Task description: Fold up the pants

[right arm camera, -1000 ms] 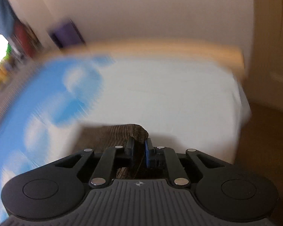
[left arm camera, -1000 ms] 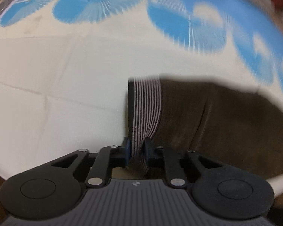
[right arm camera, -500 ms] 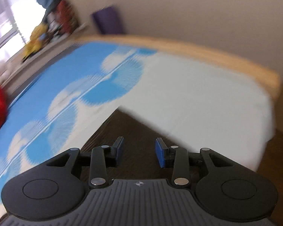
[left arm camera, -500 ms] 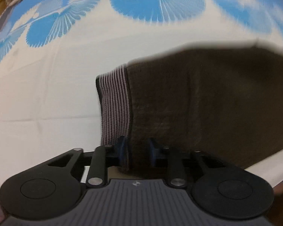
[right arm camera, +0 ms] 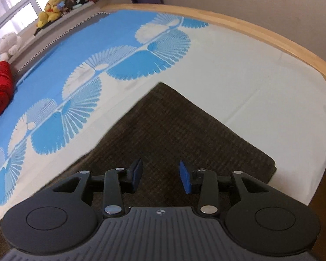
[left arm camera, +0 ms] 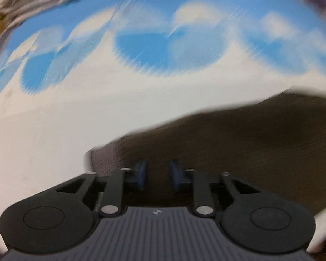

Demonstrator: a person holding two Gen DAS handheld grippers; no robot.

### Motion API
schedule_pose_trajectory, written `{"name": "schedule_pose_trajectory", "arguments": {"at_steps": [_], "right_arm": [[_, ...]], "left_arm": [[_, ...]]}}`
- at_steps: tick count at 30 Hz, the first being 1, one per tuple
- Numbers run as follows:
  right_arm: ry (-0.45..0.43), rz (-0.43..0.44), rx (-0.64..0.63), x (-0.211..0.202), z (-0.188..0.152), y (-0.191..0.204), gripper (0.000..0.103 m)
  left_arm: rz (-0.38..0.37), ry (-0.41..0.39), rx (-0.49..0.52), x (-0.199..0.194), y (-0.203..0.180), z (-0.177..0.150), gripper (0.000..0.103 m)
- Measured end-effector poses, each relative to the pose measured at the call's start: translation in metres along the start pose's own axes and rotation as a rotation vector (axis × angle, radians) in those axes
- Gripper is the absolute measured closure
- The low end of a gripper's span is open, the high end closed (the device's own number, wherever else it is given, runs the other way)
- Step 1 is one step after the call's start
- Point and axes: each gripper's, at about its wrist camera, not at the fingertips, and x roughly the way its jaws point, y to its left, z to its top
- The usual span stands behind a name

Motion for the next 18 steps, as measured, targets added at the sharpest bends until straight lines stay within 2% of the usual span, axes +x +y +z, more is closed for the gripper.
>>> {"name": "schedule_pose_trajectory", "arguments": {"at_steps": [3,4,5,7,9,10,11,13,14,16,18], "right_arm": [[0.024,-0.020,-0.006,0.008,-0.002,-0.006,0.063],[0.038,-0.031,-0.006,0.010,-0.003,-0.007,0.062],[0.061,-0.051,-0.008,0.013,-0.005,-0.010,0.062],[0.094,-0.118,-0.030,0.017,-0.010,-0.014,0.062],[0.093,-0.182,-0.055,0.019,-0.012,-0.020,0.062],[0.091,-0.186,-0.052,0.019,-0.012,-0.024,0.062],[0.090,-0.184,-0.039,0.018,-0.011,-0.029,0.062],[0.090,-0.173,-0.004,0.016,-0.010,-0.039,0.062],[0.091,-0.167,0.014,0.015,-0.010,-0.043,0.062],[0.085,-0.165,0.038,0.011,-0.011,-0.049,0.062],[0.039,-0.172,0.062,0.002,-0.008,-0.052,0.062]], "left_arm": [[0.018,0.020,-0.069,0.007,0.006,0.004,0.097],[0.035,0.014,-0.082,-0.002,0.001,0.006,0.097],[0.031,-0.033,-0.081,-0.015,-0.003,0.006,0.092],[-0.064,-0.159,-0.060,-0.039,-0.016,0.007,0.089],[-0.151,-0.164,-0.036,-0.039,-0.027,0.011,0.088],[-0.156,-0.142,-0.034,-0.031,-0.031,0.014,0.088],[-0.141,-0.108,-0.031,-0.020,-0.034,0.016,0.087],[-0.016,0.025,0.000,0.014,-0.037,0.015,0.084],[0.018,0.055,0.015,0.021,-0.039,0.013,0.083],[0.037,0.014,0.012,0.008,-0.047,0.015,0.082],[-0.015,-0.072,0.025,-0.013,-0.058,0.014,0.078]]}}
